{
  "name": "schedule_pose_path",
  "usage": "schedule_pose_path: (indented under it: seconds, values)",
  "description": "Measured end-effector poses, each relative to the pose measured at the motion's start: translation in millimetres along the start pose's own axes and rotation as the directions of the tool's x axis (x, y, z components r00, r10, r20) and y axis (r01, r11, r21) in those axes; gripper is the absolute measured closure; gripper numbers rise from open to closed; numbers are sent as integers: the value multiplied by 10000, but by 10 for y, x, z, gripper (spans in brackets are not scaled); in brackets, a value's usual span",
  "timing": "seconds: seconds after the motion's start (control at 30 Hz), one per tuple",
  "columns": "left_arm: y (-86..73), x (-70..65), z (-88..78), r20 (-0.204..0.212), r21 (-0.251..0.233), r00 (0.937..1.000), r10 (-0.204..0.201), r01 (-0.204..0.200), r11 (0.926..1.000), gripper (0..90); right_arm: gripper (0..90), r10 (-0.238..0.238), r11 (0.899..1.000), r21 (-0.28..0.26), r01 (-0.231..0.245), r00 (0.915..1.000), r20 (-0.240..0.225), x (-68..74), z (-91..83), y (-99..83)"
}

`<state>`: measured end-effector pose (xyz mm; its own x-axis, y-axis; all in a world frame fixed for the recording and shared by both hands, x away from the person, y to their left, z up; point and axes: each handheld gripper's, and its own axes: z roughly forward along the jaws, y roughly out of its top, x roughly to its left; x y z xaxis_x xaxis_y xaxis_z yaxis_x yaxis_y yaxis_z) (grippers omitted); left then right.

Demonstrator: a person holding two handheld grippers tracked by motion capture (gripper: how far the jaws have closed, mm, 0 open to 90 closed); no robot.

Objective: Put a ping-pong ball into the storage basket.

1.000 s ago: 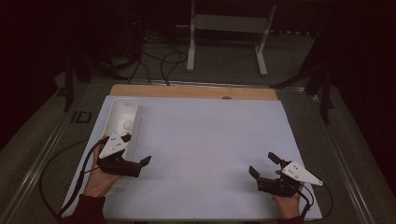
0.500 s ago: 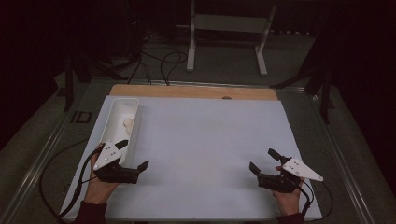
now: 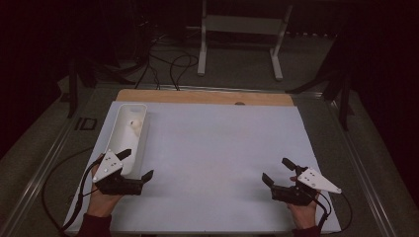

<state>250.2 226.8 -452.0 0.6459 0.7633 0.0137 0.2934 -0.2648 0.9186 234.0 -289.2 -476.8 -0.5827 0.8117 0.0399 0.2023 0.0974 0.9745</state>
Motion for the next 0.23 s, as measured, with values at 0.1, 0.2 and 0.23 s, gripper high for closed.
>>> schedule_pose_path:
  seconds: [0.1, 0.2, 0.23]
  values:
    - [8, -7, 0, 28, -41, 10000, 22, -22, 10000, 0, 73, 6, 10000, 26, -6, 10000, -34, 7, 4, -4]
    - [12, -10, -3, 29, -65, 10000, 27, -27, 10000, 0, 73, -40, 10000, 74, 41, 10000, -26, 9, 6, -9]
    - [21, -9, -13, -1, -132, 10000, 18, -18, 9999, 0, 74, -41, 10000, 75, 41, 10000, -24, 11, 5, -9]
